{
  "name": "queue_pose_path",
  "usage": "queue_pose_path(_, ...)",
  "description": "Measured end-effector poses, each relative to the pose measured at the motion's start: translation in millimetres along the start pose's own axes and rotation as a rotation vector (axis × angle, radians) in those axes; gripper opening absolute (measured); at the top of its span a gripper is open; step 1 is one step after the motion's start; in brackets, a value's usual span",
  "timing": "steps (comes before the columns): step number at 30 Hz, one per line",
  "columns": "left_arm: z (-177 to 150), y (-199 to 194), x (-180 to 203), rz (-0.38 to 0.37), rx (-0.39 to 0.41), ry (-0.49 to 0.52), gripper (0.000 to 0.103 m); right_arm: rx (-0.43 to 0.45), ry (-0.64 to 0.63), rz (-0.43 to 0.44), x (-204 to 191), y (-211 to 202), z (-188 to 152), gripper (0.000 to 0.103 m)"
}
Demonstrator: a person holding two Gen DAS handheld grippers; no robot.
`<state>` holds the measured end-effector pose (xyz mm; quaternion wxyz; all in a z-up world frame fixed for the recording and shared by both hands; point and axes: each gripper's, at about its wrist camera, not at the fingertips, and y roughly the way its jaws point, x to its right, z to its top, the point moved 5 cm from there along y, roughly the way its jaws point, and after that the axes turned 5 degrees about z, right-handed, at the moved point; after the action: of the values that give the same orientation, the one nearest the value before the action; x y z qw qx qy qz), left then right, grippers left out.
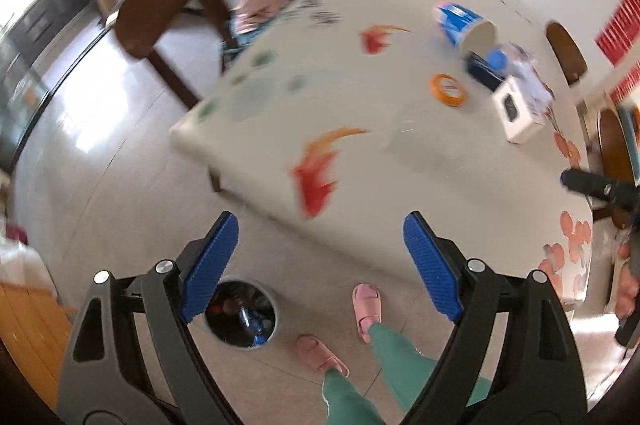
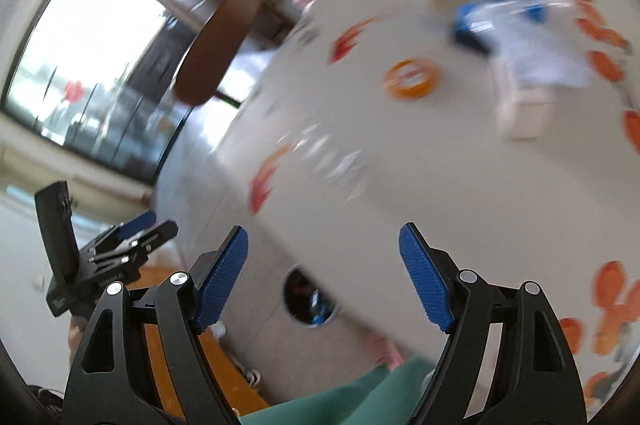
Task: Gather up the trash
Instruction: 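Move both tools back to the table toward the clear plastic cup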
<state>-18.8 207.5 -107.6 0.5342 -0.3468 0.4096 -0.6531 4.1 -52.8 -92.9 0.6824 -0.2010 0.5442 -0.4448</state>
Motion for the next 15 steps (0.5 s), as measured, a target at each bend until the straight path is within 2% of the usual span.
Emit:
queue_pose_path(1, 7.4, 6.1, 14.0, -0.002, -0.001, 0.021, 0.087, 0.014, 0.008, -0.014, 11.9, -9.1, 5.4, 0.079)
queue_pose_path(5, 21.3, 21.6, 49.2, -0.038, -0.033, 0.031, 0.088, 0.06, 0.041, -0.037, 49.3, -30.7, 21.7, 0.082)
queue_pose_path(10, 35.1, 41.2, 72.4, -0.064, -0.097, -0.01, 0.088, 0.077, 0.126, -0.016, 85.5, -37.1, 39.8, 0.085)
queue_pose_path(15, 46.7, 62.6, 82.6, -0.079, -0.169, -0.102, 0.089, 0.078, 0.168, -0.017, 113.1, -37.2, 63.3, 0.086)
